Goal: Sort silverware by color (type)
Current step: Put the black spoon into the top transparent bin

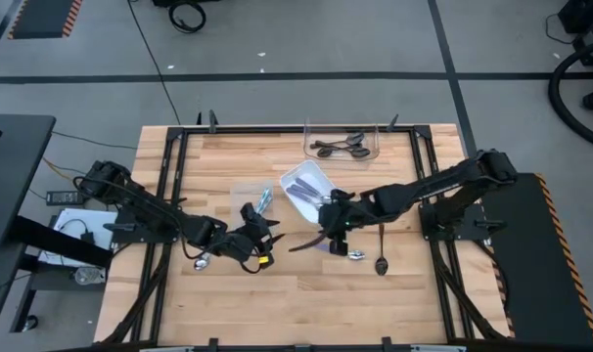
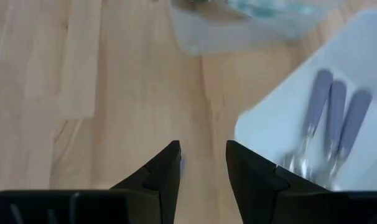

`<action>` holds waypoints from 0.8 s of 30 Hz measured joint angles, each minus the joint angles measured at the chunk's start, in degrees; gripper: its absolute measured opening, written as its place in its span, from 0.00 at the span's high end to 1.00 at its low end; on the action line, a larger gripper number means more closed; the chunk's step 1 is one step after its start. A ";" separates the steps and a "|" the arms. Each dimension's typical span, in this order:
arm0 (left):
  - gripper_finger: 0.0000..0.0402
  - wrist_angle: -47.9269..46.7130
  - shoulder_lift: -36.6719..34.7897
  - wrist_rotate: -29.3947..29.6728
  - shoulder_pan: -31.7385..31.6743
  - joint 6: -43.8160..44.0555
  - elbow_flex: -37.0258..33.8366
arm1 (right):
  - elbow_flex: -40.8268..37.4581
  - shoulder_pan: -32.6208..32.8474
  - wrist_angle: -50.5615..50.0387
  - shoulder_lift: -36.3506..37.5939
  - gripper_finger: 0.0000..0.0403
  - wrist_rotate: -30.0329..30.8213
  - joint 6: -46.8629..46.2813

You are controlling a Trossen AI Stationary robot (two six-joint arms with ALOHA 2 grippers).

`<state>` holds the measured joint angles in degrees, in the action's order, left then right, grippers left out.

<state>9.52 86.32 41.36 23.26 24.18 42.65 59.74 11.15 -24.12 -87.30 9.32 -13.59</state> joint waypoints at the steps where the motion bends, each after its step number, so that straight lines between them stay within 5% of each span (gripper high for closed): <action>1: 0.53 0.00 0.00 -0.02 -0.10 0.00 0.00 | -0.29 0.43 -1.24 0.44 0.66 0.09 -1.07; 24: 0.53 -0.46 -0.07 -0.02 -4.34 0.15 0.00 | -8.89 7.96 -23.19 3.38 0.66 4.35 -29.42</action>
<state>9.06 86.26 41.34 18.92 24.34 42.65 50.85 19.11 -47.30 -83.92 13.67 -43.00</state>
